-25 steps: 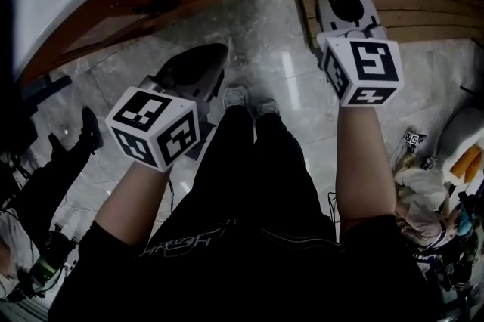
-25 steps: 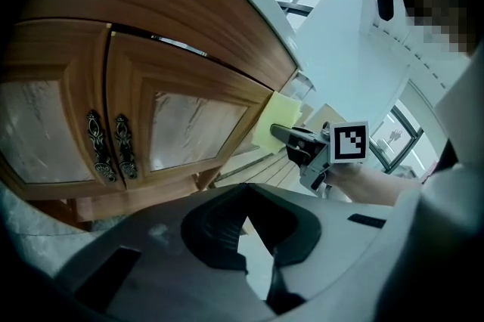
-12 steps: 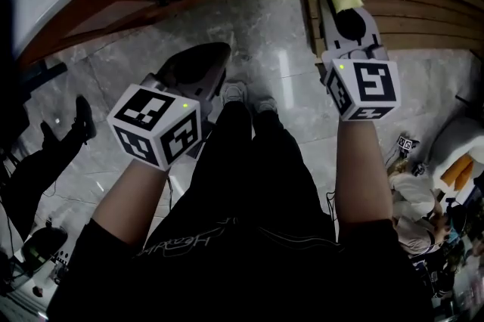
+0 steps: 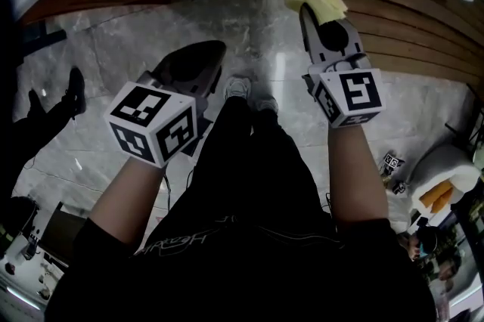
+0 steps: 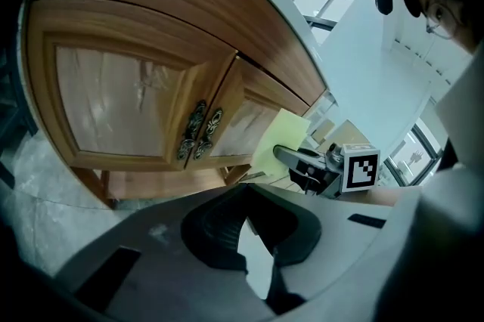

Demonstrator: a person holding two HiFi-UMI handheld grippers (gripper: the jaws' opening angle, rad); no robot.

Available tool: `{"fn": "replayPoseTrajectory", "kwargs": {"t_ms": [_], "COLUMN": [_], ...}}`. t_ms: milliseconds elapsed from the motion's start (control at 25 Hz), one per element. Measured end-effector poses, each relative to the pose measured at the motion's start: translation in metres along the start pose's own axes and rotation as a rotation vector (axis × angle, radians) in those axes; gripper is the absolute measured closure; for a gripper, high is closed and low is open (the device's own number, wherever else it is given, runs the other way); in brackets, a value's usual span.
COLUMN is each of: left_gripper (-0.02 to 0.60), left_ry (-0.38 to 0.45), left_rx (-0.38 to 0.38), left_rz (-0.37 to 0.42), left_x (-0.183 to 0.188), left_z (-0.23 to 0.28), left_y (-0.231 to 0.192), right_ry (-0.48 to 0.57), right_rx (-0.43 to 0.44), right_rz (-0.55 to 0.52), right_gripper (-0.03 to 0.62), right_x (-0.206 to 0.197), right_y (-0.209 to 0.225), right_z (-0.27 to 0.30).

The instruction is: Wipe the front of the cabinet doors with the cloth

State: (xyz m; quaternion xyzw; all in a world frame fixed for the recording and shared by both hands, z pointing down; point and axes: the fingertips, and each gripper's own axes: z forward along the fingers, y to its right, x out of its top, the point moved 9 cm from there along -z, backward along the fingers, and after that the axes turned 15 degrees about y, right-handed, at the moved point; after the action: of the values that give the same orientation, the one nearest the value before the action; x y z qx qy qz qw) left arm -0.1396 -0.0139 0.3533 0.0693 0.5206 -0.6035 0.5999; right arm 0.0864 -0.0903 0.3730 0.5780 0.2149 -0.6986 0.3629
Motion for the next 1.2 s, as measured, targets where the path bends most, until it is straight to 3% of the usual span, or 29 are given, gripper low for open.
{"fn": "replayPoseTrajectory", "kwargs": {"t_ms": [200, 480, 760, 1200], "left_gripper": [0.575, 0.575, 0.575, 0.575], "left_ry": [0.015, 0.041, 0.048, 0.034], "left_rx": [0.045, 0.088, 0.112, 0.121], "left_rz": [-0.038, -0.069, -0.091, -0.099], "left_x": [-0.006, -0.010, -0.017, -0.019], "left_z": [-0.023, -0.045, -0.057, -0.056], "left_y": [-0.022, -0.040, -0.051, -0.058], "right_ry": [-0.032, -0.039, -0.034, -0.042], "right_rx": [0.099, 0.152, 0.106, 0.024], "right_rz": [-0.053, -0.140, -0.194, -0.107], "right_gripper": [0.553, 0.553, 0.553, 0.553], "right_x": [-0.008, -0.017, -0.021, -0.037], "right_y": [-0.033, -0.059, -0.059, -0.049], "right_z": [0.029, 0.059, 0.077, 0.085]}}
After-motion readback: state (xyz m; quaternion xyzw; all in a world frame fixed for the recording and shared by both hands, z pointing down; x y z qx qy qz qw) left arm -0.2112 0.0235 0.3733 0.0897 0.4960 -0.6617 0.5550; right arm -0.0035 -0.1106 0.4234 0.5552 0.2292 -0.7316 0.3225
